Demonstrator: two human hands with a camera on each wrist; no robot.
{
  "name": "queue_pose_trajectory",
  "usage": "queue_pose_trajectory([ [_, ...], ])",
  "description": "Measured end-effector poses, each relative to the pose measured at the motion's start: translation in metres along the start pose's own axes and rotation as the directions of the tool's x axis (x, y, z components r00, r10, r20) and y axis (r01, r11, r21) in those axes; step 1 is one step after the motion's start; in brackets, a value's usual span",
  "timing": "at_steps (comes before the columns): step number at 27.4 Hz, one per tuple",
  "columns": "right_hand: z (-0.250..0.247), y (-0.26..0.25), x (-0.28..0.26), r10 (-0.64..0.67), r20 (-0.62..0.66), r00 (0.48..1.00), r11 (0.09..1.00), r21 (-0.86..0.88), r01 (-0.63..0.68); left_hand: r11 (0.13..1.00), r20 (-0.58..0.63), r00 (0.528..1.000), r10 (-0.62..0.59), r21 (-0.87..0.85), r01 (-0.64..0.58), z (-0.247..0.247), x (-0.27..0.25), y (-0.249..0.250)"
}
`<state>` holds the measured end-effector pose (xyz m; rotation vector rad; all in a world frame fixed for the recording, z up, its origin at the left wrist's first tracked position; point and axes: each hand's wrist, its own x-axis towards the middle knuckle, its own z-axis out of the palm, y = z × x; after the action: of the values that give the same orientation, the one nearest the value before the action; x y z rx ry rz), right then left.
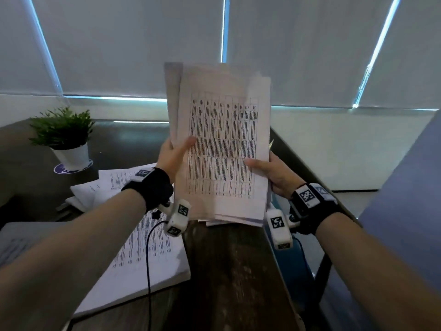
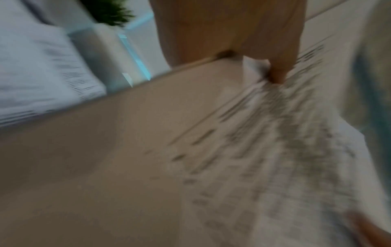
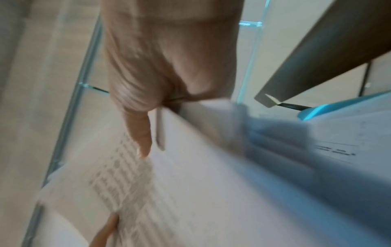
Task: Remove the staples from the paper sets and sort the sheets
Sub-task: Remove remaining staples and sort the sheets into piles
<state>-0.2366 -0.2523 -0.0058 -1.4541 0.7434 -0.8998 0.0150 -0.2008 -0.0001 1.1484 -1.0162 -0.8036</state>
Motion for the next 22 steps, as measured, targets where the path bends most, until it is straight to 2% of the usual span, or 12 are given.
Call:
queue_pose_trajectory([
  [2,0.016,-0.021,-0.027,-0.101,-0.071,0.992,0.994,-0.047,0.098,0.985,-0.002,0.988,0.157,0.068,-0.156,0.009,-0.032,0.038],
  [4,0.024,-0.031,-0.052,-0.172,-0.087,0.981,0.985,-0.035,0.170,0.972,0.033,0.973,0.229,0.050,-0.230,0.013,-0.060,0.052],
  [7,0.033,-0.020,-0.101,-0.128,-0.032,0.991,0.991,-0.030,0.127,0.990,0.097,0.987,0.132,-0.071,-0.125,0.002,-0.107,0.044],
  [9,0.046,-0.014,-0.127,-0.078,-0.115,0.990,0.997,-0.013,0.077,0.995,0.131,0.987,0.091,0.014,-0.094,0.007,-0.135,0.036],
  [11,0.058,-0.029,-0.130,-0.134,-0.254,0.958,0.990,0.011,0.141,0.986,0.144,0.981,0.134,0.085,-0.147,0.022,-0.146,0.052],
  [13,0.060,-0.056,-0.125,-0.185,-0.393,0.901,0.977,0.028,0.213,0.974,0.091,0.971,0.222,0.017,-0.225,0.035,-0.143,0.079],
  [15,0.052,-0.070,-0.126,-0.241,-0.362,0.901,0.964,0.019,0.265,0.961,0.076,0.963,0.259,-0.119,-0.250,0.033,-0.130,0.093],
  [17,0.040,-0.050,-0.136,-0.193,-0.234,0.953,0.981,-0.051,0.187,0.973,0.160,0.973,0.169,-0.181,-0.139,0.021,-0.123,0.073],
  [19,0.034,-0.003,-0.149,0.019,-0.142,0.990,0.993,-0.113,-0.035,0.996,0.248,0.965,-0.085,-0.009,0.091,0.015,-0.140,0.032],
  [20,0.031,0.022,-0.153,0.128,-0.144,0.981,0.982,-0.121,-0.146,0.982,0.237,0.954,-0.184,0.088,0.168,0.014,-0.148,0.012],
  [21,0.033,0.041,-0.156,0.179,-0.176,0.968,0.969,-0.139,-0.204,0.969,0.183,0.958,-0.220,0.157,0.192,0.015,-0.155,-0.005],
  [22,0.037,0.051,-0.156,0.166,-0.224,0.960,0.963,-0.172,-0.206,0.966,0.112,0.975,-0.193,0.198,0.168,0.016,-0.157,-0.014],
])
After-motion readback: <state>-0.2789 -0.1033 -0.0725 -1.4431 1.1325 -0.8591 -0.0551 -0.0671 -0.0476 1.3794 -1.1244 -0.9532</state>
